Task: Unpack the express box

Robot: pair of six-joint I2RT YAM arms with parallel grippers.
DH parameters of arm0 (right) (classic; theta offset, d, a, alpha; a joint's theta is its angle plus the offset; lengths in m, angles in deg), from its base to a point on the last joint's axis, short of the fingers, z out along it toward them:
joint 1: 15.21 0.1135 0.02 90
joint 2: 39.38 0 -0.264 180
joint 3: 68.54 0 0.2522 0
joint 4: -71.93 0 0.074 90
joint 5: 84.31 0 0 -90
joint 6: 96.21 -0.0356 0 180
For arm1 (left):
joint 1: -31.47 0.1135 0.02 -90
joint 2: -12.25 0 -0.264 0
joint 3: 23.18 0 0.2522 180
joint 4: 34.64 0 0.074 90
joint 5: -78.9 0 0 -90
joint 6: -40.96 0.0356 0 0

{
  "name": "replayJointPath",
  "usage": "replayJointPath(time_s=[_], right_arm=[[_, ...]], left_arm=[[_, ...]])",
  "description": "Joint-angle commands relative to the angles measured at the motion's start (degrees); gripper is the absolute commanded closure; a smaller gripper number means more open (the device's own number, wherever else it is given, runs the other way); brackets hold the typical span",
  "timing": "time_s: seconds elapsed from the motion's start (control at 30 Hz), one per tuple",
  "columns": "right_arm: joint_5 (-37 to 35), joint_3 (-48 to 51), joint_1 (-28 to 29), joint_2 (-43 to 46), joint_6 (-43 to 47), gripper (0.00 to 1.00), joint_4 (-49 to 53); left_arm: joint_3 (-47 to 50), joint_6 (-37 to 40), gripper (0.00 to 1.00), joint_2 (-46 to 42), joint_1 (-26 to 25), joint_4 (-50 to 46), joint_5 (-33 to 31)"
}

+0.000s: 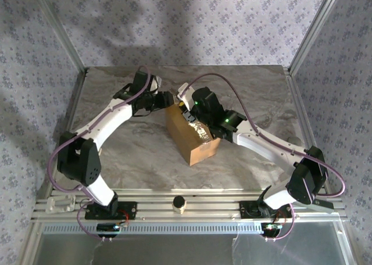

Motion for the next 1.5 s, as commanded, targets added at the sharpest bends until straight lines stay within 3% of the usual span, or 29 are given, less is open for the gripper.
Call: replayJointPath(time_s=[0.0,0.5,1.47], right_arm=[[0.3,0.9,-0.4,0.9,-1.5,1.00,4.7],[0.8,0.6,-0.9,0.5,-2.7,1.00,4.8],[-2.0,0.1,2.4,-0.7,-9.5,1.00,11.9]], left_arm=[[-3.0,3.3,0.49,1.6,0.5,-2.1,3.3],[-4.3,5.4,0.49,5.4,0.6,-3.9,6.6],[-2.7,-2.2,0.54,10.5,1.6,-8.0,6.3]])
